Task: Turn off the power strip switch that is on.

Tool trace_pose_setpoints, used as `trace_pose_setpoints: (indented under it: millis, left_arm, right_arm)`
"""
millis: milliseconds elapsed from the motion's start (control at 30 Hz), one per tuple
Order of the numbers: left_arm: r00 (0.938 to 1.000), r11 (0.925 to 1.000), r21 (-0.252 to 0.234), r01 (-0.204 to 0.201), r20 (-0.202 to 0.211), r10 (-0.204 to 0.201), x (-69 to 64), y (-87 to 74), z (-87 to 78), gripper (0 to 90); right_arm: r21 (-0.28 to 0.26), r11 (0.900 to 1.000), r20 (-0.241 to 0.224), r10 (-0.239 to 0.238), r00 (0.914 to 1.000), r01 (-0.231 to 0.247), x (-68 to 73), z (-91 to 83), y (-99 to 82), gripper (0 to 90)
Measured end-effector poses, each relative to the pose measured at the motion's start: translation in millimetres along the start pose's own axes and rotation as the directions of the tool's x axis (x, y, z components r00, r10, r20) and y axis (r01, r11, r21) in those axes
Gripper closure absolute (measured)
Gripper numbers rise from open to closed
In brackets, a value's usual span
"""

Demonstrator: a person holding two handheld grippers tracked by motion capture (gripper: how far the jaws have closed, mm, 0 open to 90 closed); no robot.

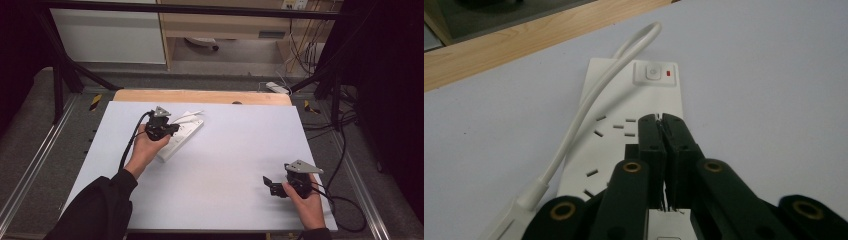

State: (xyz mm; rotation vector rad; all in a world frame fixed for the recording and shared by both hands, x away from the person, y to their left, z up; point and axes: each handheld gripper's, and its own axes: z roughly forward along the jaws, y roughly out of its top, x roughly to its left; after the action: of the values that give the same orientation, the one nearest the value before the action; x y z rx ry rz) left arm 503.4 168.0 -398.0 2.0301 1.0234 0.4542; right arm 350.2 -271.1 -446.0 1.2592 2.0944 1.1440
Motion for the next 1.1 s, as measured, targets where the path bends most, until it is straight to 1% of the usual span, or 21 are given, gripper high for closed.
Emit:
trace_pose_setpoints:
  millis: [67,267,600,700,1100]
  left_arm:
    - [1.0000,1.0000,0.004,0.002,0.004,-0.002,-0.3,-0.4,1.0,90.0]
    - [0.9999,0.9998,0.017,-0.004,0.013,0.004,-0.6,-1.4,2.9,90.0]
    - [0.9996,0.9995,0.032,-0.003,0.028,0.002,-2.3,-4.5,6.0,90.0]
    - [0.9997,0.9994,0.035,-0.004,0.024,0.003,-1.8,-5.5,6.7,90.0]
    - [0.9994,0.9973,0.073,-0.006,0.034,0.004,-0.9,-15.0,12.9,90.0]
  right_arm:
    - [-0.002,1.0000,0.000,0.001,1.0000,-0.001,0.1,0.0,0.0,3.5]
    - [-0.001,1.0000,0.000,0.001,1.0000,-0.001,0.0,-0.1,0.1,3.4]
    - [-0.001,1.0000,0.001,-0.007,1.0000,0.007,-0.6,-0.6,0.1,3.4]
    - [-0.002,1.0000,0.002,-0.007,1.0000,0.007,-0.5,-0.5,0.1,3.4]
    - [0.000,1.0000,0.001,-0.007,1.0000,0.007,-0.3,-0.4,0.1,3.4]
